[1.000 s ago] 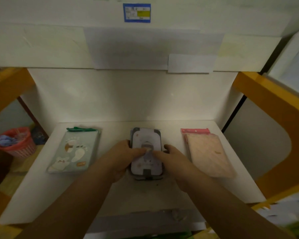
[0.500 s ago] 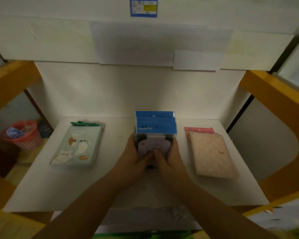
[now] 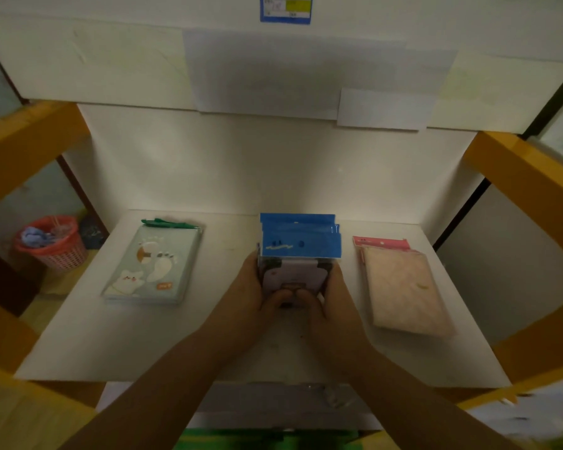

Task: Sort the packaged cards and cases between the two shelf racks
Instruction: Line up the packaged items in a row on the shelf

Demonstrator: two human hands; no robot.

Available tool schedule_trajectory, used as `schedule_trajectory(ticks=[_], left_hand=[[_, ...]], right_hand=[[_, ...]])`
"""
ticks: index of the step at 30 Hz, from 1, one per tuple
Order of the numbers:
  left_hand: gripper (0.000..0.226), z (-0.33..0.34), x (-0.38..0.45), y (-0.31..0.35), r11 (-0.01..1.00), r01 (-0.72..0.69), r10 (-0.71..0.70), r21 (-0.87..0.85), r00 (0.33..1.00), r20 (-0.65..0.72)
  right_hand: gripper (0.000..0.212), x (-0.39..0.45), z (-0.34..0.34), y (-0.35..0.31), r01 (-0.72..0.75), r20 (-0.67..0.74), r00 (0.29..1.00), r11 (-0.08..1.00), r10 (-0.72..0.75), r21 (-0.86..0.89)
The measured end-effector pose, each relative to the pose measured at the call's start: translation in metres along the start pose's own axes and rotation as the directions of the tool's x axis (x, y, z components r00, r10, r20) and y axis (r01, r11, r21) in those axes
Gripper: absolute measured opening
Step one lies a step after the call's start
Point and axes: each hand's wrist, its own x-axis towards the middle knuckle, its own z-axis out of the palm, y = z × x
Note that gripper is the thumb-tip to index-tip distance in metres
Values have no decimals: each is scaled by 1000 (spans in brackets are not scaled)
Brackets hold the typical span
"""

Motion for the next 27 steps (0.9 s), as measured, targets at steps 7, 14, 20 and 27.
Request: schedule_trajectory(ticks=[7,14,20,27], left_hand=[[58,-5,-5,-13,996,79,-80,36,996,27],[38,-17,9,-5,988,155,-154,-3,982,-108],[27,-16,18,-1,890,440,-452,-119,886,-103],[28,-29,32,2,865,494,-502,-92,846,-180]], right_hand=[[37,2,0,-3,-13,-25,1000,1000,12,-10],[39,26,-1,-26,-245,-77,962,950,264,196],[31,58,4,-40,-533,27,846,846,533,11],[37,83,12,-40,-554,78,830,832,553,-6]])
